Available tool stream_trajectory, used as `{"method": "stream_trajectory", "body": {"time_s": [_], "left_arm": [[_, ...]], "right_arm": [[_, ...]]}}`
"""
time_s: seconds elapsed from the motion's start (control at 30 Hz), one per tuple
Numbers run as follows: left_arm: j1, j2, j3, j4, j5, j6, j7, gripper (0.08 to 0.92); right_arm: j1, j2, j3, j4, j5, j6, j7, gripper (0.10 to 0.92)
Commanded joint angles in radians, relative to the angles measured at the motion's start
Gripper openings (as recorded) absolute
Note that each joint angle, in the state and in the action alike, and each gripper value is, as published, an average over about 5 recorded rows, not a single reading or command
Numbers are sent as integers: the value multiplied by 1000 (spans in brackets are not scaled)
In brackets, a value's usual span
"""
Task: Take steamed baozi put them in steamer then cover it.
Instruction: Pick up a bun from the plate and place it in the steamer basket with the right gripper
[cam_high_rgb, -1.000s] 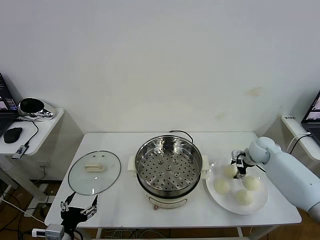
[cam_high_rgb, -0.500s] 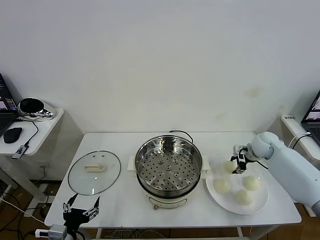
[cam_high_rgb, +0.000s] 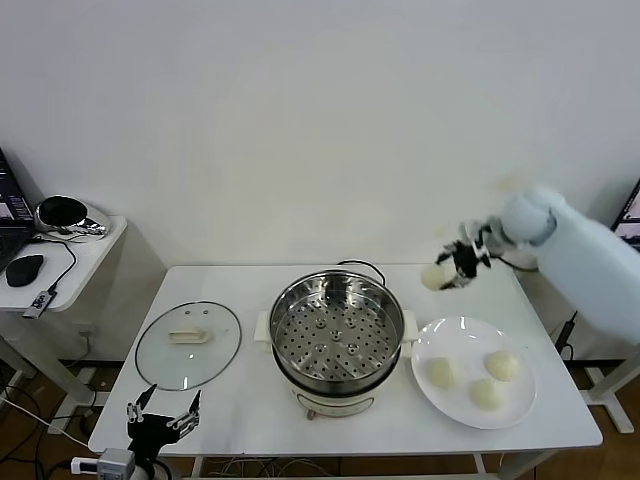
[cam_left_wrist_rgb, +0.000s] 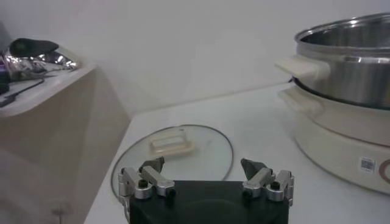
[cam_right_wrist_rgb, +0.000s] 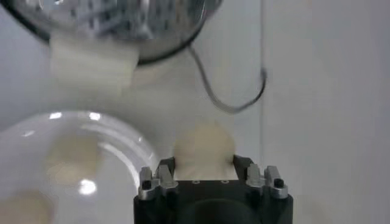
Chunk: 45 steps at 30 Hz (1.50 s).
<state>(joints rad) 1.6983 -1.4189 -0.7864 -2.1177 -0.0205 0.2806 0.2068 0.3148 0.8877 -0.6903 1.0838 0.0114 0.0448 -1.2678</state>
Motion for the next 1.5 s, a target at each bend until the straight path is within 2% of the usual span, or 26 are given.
{"method": "stream_trajectory", "body": {"time_s": [0.03,0.23,0.4,0.57,0.87,1.2,1.5], "left_arm": [[1,-1,-1,-7,-18,-1,1,823],[6,-6,-10,-12,-22,-1,-1,823],[12,-11,-14,-2,-20,-5,-7,823],[17,-14,-16,3,-17,-6,-9,823],[23,-14,-21,3,-14,-6,-10,823],[13,-7,-29,6,-16,-1,-7,823],[17,-13,-31,17,-15,-3,-9,823]], "right_arm": [[229,155,-128,-136,160,234,-80,582],[218,269,-153,-136,98,428,-98,585],[189,326,-197,-126,57,652,-66,587],[162,343,-218,-84,-37,766,-31,591],[94,378,-215,-61,-250,784,8,586],[34,417,-225,-118,-285,784,37,585],[-11,425,-205,-143,-390,784,76,585]]}}
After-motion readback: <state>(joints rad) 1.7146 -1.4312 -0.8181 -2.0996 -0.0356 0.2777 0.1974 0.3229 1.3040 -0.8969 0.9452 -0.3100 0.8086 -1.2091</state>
